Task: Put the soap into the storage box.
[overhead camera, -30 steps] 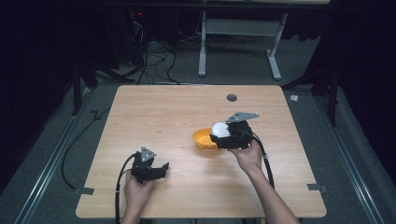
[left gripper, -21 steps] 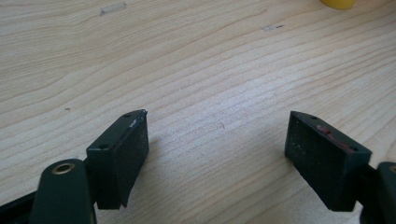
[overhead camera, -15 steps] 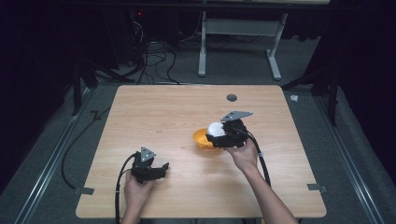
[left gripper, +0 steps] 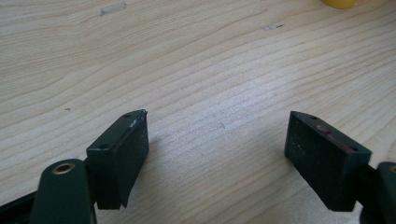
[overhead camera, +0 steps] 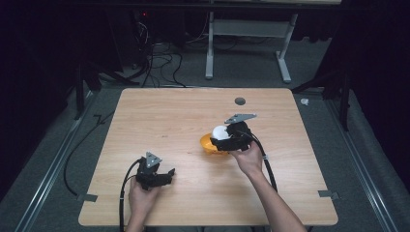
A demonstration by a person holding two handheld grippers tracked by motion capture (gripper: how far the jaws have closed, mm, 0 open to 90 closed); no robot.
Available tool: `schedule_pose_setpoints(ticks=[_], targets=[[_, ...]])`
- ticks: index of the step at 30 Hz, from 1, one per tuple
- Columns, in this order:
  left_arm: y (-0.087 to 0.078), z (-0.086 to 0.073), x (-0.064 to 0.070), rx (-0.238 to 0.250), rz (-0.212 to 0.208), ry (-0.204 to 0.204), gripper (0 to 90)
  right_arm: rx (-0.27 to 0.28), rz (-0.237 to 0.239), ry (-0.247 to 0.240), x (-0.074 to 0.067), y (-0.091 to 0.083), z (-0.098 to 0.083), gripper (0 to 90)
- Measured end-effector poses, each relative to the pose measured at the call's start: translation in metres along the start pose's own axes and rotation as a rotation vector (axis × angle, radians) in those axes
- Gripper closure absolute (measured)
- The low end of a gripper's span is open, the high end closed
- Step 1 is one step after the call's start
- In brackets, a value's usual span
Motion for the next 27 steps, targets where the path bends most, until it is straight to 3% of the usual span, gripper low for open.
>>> schedule_pose_setpoints(ticks=[27], targets=[[0.0, 0.0, 0.0, 0.002, -0.003, -0.002, 22.2, -0.078, -0.046, 0.018, 0.008, 0.036, -0.011, 23.8]])
Point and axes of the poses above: each handheld gripper's, and its own axes: y roughly forward along the jaws, z roughly out of its top, x roughly to its right, the point moved 9 cm from there along y, roughly forward along the jaws, and after that the axes turned 8 degrees about y, right-handed, at the moved point
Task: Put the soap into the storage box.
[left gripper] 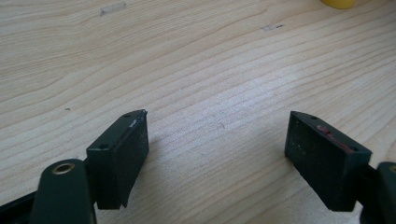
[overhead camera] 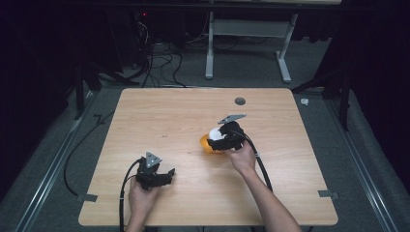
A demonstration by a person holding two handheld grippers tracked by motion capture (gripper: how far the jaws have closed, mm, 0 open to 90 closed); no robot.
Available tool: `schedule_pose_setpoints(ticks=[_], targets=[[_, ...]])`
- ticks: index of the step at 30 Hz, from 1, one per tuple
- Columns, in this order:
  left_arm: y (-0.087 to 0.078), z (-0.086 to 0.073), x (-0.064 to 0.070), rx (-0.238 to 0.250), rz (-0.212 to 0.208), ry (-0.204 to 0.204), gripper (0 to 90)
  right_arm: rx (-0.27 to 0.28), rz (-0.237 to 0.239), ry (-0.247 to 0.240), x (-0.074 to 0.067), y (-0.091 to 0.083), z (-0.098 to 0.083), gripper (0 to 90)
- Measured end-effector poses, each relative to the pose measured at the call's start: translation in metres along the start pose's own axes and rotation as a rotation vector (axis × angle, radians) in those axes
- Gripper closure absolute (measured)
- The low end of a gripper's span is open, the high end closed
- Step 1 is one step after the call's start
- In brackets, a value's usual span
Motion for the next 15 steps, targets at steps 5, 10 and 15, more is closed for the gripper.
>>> schedule_pose_setpoints(ticks=[5, 10, 15], targets=[[0.0, 0.0, 0.0, 0.0, 0.0, 0.0, 22.2, -0.018, -0.018, 0.008, 0.0026, 0.0045, -0.0027, 23.7], [0.0, 0.0, 0.0, 0.0, 0.0, -0.001, 22.2, -0.032, -0.03, 0.013, 0.004, 0.0088, -0.0048, 23.7], [0.0, 0.0, 0.0, -0.001, 0.002, 0.002, 22.2, -0.041, -0.042, 0.016, 0.006, 0.0102, -0.0068, 23.7]])
Point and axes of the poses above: each handheld gripper's, and its own axes: y roughly forward along the jaws, z roughly out of its top, x roughly to its right, the point moved 9 cm from there along y, roughly forward along the jaws, and after that the axes turned 8 degrees about y, right-handed, at the moved point
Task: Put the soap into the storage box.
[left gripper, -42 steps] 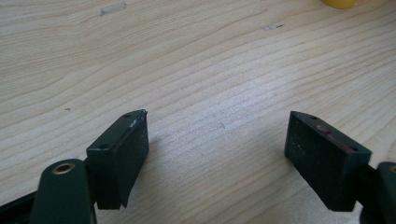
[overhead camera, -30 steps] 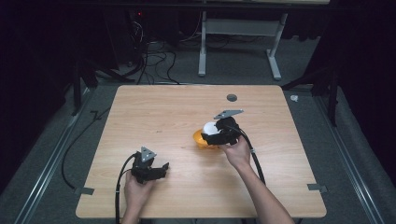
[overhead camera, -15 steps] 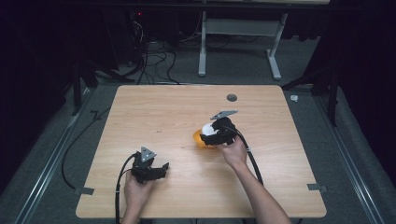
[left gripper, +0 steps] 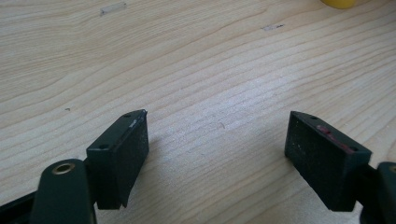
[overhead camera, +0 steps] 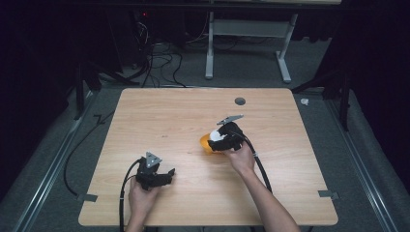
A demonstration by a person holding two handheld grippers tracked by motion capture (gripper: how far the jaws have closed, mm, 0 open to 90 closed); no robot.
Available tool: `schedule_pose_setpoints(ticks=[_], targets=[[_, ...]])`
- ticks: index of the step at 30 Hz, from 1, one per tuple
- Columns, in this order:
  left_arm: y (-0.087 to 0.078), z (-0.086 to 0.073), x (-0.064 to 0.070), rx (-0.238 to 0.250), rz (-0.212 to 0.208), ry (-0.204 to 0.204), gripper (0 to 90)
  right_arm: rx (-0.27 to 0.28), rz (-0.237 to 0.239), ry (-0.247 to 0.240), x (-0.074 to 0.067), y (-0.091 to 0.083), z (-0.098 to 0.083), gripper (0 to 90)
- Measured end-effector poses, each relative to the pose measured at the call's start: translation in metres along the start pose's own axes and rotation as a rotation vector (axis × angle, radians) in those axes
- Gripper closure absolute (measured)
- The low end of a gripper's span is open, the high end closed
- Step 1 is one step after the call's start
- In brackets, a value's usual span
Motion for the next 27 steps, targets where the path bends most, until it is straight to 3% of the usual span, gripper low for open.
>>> schedule_pose_setpoints(ticks=[17, 22, 27], targets=[[0.0, 0.0, 0.0, 0.001, -0.002, -0.001, 22.2, -0.005, -0.023, 0.007, 0.004, -0.001, -0.002, 23.2], [0.0, 0.0, 0.0, -0.003, 0.002, 0.004, 22.2, 0.064, 0.015, 0.022, 0.003, -0.012, 0.006, 23.0], [0.0, 0.0, 0.0, -0.003, 0.002, 0.003, 22.2, 0.084, 0.015, 0.021, 0.005, -0.018, 0.007, 21.6]])
Point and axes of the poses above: each handheld gripper's, and its own axes: y roughly forward along the jaws, z roughly out of its top, x roughly to its right, the point moved 9 cm from there along y, roughly forward along the jaws, and after that the axes turned 8 degrees about y, right-handed, at the moved point
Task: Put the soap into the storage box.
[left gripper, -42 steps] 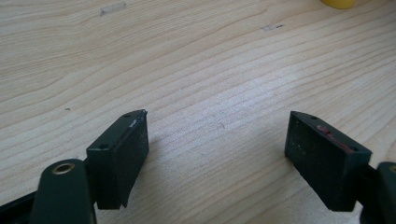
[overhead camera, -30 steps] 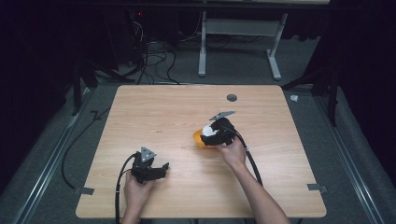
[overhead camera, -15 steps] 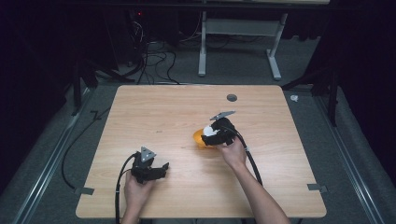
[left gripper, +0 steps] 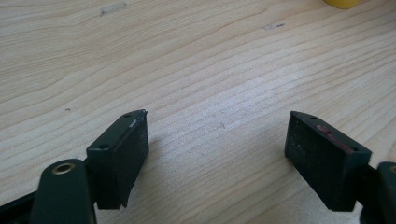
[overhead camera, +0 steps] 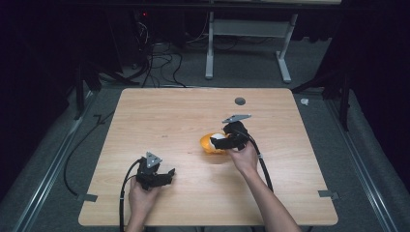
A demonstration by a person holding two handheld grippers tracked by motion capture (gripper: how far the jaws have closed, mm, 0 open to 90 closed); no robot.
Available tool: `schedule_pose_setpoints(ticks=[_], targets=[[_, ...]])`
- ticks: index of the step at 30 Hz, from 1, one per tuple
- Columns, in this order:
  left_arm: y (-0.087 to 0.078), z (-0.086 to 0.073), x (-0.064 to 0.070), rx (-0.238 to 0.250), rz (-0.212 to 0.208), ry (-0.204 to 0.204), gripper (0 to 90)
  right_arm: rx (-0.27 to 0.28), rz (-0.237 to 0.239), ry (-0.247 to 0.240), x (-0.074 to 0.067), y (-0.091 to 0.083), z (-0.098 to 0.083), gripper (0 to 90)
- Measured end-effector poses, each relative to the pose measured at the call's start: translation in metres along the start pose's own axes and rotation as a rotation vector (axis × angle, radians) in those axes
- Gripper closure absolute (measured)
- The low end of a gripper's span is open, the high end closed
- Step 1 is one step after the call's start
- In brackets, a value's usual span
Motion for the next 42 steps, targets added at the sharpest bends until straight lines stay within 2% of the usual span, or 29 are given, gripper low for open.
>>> schedule_pose_setpoints(ticks=[11, 15, 16, 34, 42], targets=[[0.0, 0.0, 0.0, 0.0, 0.0, 0.0, 22.2, 0.061, 0.022, 0.006, 0.0, -0.02, 0.009, 23.9], [0.0, 0.0, 0.0, 0.0, 0.0, 0.0, 22.2, 0.121, 0.043, -0.005, 0.0, -0.033, 0.015, 26.8], [0.0, 0.0, 0.0, 0.0, 0.0, 0.0, 22.2, 0.141, 0.05, 0.004, 0.0, -0.038, 0.018, 27.7], [0.0, 0.0, 0.0, 0.0, 0.0, 0.0, 22.3, 0.217, 0.051, 0.033, 0.009, -0.07, 0.025, 28.3], [0.0, 0.0, 0.0, 0.001, 0.0, -0.002, 22.3, 0.233, 0.058, 0.022, 0.014, -0.083, 0.023, 29.3]])
Point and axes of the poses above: each handheld gripper's, and its own axes: y roughly forward along the jaws, z roughly out of its top, x roughly to its right, the point moved 9 cm from there along y, roughly forward along the jaws, and after that the axes turned 8 degrees about y, right-handed, at the moved point
